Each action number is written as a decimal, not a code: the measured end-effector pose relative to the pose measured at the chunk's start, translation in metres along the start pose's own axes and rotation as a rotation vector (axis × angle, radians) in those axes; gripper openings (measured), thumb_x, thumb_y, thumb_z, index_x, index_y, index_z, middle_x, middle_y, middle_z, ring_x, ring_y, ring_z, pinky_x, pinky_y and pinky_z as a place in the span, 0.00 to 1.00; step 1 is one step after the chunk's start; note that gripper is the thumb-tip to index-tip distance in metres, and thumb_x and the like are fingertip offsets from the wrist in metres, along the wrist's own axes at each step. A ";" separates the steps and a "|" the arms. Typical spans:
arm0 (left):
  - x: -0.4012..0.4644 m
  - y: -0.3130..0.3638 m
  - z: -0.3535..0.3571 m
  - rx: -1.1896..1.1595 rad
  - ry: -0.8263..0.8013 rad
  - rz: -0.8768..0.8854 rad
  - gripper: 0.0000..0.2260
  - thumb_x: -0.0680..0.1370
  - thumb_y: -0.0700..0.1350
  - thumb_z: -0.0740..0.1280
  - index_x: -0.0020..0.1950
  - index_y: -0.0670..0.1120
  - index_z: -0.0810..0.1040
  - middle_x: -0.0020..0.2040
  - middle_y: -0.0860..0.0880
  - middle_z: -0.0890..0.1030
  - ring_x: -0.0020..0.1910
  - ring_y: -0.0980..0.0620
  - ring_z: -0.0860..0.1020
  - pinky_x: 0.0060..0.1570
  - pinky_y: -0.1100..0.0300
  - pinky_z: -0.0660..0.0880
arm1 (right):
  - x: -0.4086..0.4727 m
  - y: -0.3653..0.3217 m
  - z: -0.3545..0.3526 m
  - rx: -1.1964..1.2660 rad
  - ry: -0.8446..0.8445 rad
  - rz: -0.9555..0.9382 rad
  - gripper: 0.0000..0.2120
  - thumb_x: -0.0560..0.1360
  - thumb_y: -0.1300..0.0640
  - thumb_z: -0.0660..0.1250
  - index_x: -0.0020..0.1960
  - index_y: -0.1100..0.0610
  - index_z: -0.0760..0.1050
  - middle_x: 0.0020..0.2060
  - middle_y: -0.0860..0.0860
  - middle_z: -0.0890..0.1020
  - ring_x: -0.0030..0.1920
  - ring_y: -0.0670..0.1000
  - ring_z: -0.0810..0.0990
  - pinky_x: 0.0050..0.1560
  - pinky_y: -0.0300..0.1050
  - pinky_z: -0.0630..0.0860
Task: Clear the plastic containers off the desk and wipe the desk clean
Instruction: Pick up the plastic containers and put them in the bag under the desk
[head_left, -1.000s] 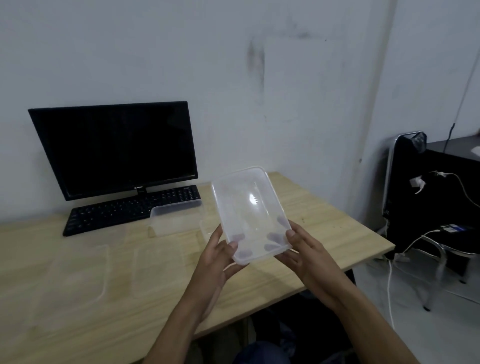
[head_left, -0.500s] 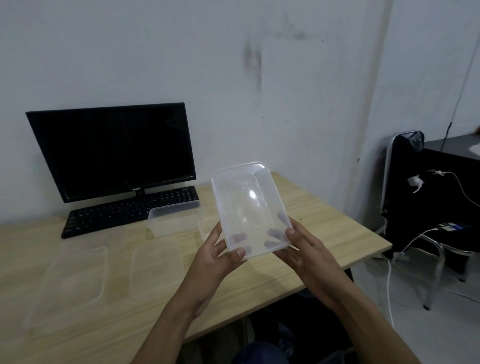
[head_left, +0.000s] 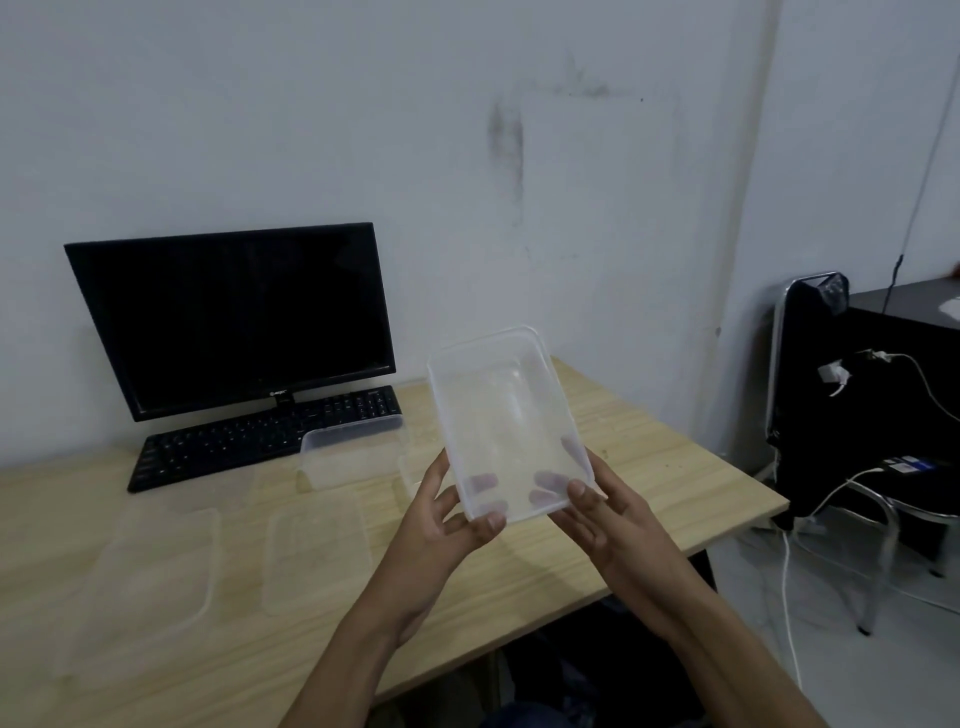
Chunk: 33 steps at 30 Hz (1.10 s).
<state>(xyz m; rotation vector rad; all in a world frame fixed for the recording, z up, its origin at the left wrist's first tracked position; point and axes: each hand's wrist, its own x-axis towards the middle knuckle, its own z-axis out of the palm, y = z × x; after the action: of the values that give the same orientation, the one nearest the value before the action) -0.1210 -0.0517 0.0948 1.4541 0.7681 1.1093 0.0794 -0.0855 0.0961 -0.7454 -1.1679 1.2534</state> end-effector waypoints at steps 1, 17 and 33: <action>0.000 0.000 0.001 0.001 0.003 0.004 0.39 0.66 0.50 0.78 0.73 0.59 0.63 0.61 0.52 0.80 0.60 0.50 0.79 0.65 0.48 0.72 | 0.000 0.000 0.000 0.020 0.004 -0.005 0.21 0.75 0.52 0.67 0.68 0.46 0.72 0.62 0.55 0.79 0.65 0.54 0.76 0.64 0.44 0.72; 0.039 -0.004 0.080 0.042 -0.131 0.023 0.40 0.70 0.47 0.73 0.76 0.59 0.55 0.64 0.55 0.77 0.59 0.56 0.79 0.49 0.67 0.76 | -0.011 -0.007 -0.036 0.143 0.319 -0.100 0.25 0.71 0.51 0.67 0.68 0.45 0.69 0.61 0.55 0.80 0.59 0.65 0.78 0.62 0.59 0.75; 0.058 -0.083 0.133 0.411 -0.402 -0.070 0.14 0.78 0.47 0.68 0.62 0.57 0.75 0.57 0.58 0.80 0.52 0.62 0.79 0.52 0.67 0.75 | -0.051 0.037 -0.125 0.208 0.793 -0.018 0.19 0.80 0.55 0.55 0.71 0.53 0.67 0.60 0.54 0.80 0.55 0.53 0.81 0.49 0.47 0.80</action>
<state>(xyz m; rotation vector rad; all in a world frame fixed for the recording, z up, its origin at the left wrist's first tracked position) 0.0324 -0.0322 0.0318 1.9034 0.7761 0.5912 0.1903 -0.1063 0.0129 -0.9471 -0.3897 0.9019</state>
